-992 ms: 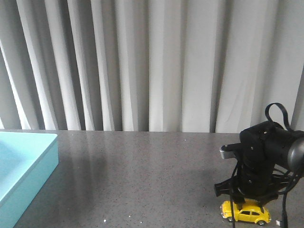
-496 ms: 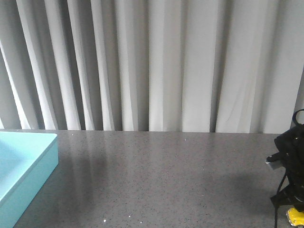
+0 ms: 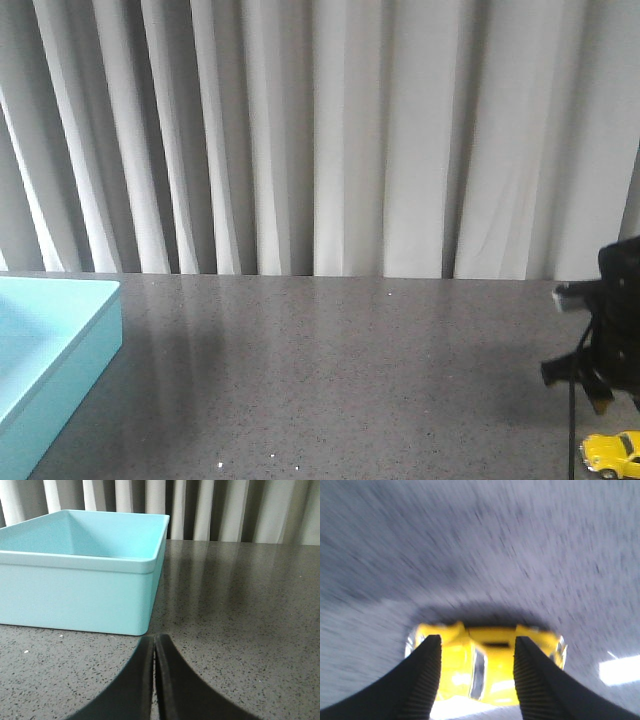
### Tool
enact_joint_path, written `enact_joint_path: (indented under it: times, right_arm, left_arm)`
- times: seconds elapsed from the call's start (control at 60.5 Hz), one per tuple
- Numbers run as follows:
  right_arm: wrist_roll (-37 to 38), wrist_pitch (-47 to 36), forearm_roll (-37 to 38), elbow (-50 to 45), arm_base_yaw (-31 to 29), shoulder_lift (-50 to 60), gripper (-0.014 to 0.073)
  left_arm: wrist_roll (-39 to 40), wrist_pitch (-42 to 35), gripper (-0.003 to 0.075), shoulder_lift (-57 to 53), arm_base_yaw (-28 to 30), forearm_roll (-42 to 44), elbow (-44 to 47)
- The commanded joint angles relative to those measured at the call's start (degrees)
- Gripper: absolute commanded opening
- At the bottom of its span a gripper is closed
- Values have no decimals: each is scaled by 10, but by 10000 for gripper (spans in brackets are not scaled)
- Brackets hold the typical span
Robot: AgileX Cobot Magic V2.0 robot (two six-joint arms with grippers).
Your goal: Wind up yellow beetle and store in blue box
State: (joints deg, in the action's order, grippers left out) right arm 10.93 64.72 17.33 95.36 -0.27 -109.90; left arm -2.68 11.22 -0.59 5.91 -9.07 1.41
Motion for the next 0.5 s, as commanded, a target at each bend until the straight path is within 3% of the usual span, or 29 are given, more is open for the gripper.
enact_joint_path:
  times: [0.0,0.232,0.48]
  right_arm:
    - [-26,-36,-62,76,-1,71,348]
    - [-141,-116,-241,118,-1,192,281]
    - [-260,-177,-360,-18,-1,376,7]
  left_arm:
    - [4,-46,-6,2,-4,-2,-8]
    - [4,-46,-6,2,-4,-2,-8]
    - [4,-46,-6,2,-4,-2,-8]
